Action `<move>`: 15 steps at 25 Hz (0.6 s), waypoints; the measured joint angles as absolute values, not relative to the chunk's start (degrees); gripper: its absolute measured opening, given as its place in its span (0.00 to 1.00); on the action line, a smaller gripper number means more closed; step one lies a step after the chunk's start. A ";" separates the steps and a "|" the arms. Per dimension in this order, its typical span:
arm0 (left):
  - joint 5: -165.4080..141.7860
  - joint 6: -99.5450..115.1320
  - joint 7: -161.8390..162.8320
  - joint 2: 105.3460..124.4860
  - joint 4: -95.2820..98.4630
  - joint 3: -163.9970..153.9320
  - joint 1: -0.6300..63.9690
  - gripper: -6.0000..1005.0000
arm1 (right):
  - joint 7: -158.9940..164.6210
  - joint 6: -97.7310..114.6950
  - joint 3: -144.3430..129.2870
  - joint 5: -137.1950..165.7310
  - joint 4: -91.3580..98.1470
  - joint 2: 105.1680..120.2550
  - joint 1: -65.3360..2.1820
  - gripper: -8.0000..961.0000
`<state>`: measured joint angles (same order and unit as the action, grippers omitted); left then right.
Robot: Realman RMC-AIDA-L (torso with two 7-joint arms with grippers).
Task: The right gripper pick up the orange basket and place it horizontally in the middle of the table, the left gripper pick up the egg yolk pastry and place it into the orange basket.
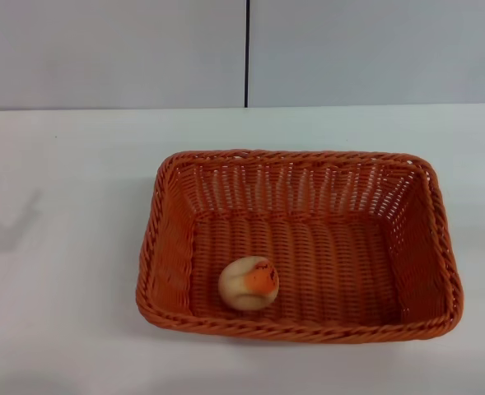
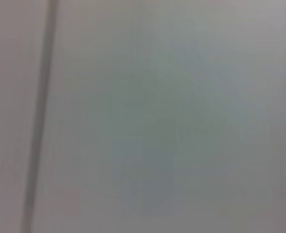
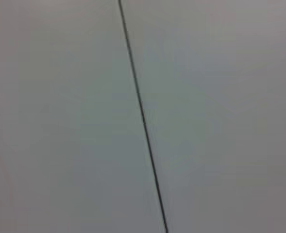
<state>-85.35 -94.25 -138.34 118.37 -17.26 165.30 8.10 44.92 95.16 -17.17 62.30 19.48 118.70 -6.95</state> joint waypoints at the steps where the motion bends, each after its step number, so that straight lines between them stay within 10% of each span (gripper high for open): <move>1: -83.91 -93.87 -138.86 118.34 -17.07 165.33 7.17 0.80 | 44.39 94.32 -16.94 62.21 18.90 118.66 -7.38 0.46; 15: -77.19 -92.78 -140.53 118.20 -14.59 165.43 3.56 0.80 | 41.05 92.69 -16.43 62.01 16.38 118.82 -10.11 0.67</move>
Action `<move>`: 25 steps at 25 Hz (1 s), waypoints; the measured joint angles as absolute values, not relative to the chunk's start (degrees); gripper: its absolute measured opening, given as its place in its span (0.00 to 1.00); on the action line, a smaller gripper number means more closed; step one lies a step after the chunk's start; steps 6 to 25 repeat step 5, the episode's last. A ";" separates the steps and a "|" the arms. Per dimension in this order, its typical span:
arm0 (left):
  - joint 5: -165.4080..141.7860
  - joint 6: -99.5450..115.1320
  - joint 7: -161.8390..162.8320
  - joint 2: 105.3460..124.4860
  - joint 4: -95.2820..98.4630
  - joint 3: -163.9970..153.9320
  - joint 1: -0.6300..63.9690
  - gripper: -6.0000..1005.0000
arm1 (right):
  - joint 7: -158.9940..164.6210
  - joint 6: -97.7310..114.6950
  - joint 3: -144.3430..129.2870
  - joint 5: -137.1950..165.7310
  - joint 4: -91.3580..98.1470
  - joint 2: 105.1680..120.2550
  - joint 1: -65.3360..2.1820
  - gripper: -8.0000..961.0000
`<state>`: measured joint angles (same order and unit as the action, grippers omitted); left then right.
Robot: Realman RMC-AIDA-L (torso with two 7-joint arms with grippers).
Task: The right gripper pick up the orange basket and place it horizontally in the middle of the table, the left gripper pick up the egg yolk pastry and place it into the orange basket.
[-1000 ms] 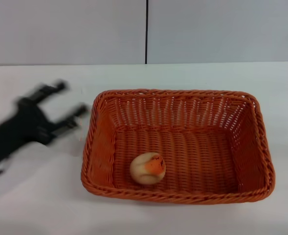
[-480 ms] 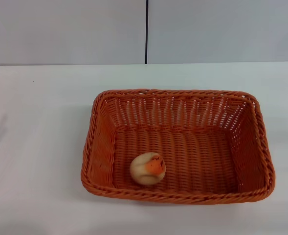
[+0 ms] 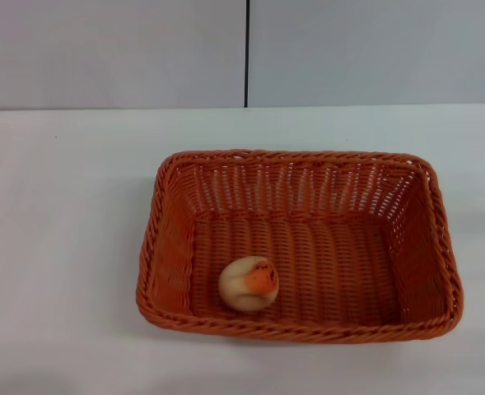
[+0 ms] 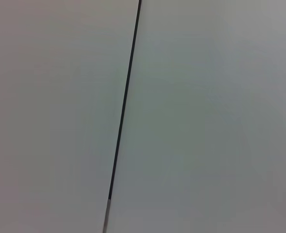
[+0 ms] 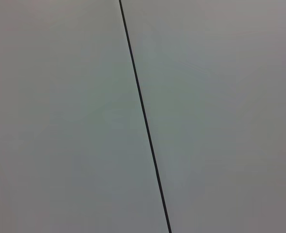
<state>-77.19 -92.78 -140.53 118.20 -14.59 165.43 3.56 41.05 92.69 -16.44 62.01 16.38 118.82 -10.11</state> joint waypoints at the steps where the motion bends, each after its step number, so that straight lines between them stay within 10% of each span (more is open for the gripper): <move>1: -77.19 -92.78 -140.53 118.20 -14.59 165.43 3.56 0.80 | 41.04 92.70 -16.43 62.00 16.34 118.83 -10.11 0.67; 25: -76.98 -92.82 -140.54 118.17 -14.60 165.44 3.31 0.80 | 41.05 92.72 -16.43 62.07 16.05 118.87 -10.11 0.67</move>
